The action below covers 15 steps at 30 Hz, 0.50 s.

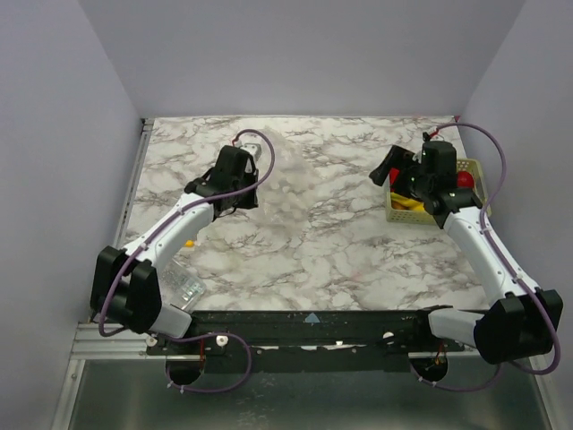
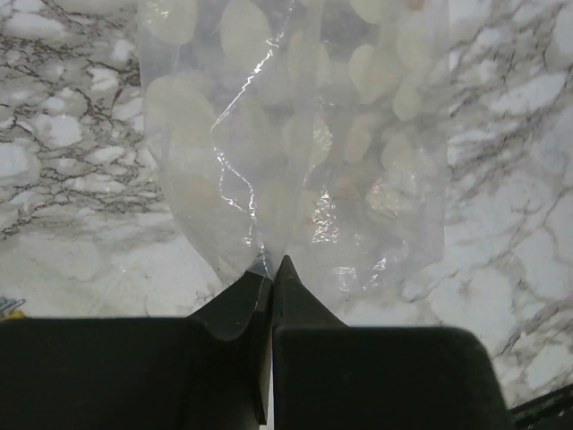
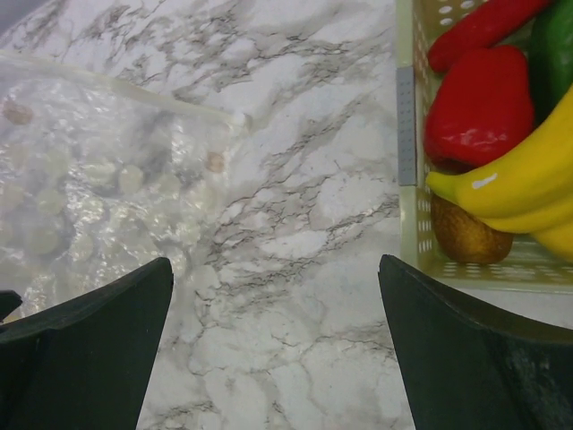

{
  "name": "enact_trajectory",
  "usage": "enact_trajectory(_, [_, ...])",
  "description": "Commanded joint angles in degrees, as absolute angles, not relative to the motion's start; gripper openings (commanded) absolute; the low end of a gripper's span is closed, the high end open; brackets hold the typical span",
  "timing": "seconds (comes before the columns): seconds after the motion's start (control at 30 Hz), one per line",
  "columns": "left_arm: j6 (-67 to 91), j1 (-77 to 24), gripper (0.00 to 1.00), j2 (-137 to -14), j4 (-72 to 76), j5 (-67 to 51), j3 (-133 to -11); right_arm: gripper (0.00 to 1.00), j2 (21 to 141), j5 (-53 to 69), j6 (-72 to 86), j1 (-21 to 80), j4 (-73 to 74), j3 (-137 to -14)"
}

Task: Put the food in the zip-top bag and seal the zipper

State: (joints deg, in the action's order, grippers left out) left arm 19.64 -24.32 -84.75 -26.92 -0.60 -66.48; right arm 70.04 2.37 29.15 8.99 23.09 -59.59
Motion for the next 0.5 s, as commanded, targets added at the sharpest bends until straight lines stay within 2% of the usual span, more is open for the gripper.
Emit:
enact_trajectory(0.0, [7.13, -26.06, 0.0, -78.92, -29.32, -9.16, -61.26, 1.0, 69.77, 11.26, 24.51, 8.86, 18.84, -57.59])
enact_trajectory(0.07, [5.61, -26.89, 0.0, -77.11, -29.83, -8.86, -60.2, 1.0, 70.04, 13.67, 23.62, 8.83, 17.55, -56.71])
enact_trajectory(0.27, [4.89, -27.97, 0.0, -73.73, -29.94, 2.39, -58.58, 1.0, 74.19, 18.17, 23.27, 9.46, 16.96, -56.43])
enact_trajectory(0.3, [5.65, -28.01, 0.06, -73.8, -30.58, 4.47, -59.27, 1.0, 74.75, 18.32, 23.15, 9.97, 17.01, -56.44])
enact_trajectory(0.43, [10.73, -27.99, 0.68, -72.96, -33.18, 14.95, -62.96, 1.0, 76.79, 18.81, 22.88, 11.87, 16.67, -56.75])
enact_trajectory(0.47, [11.76, -28.04, 0.71, -72.47, -34.23, 16.74, -64.49, 1.0, 77.49, 19.1, 22.66, 12.77, 16.27, -56.87])
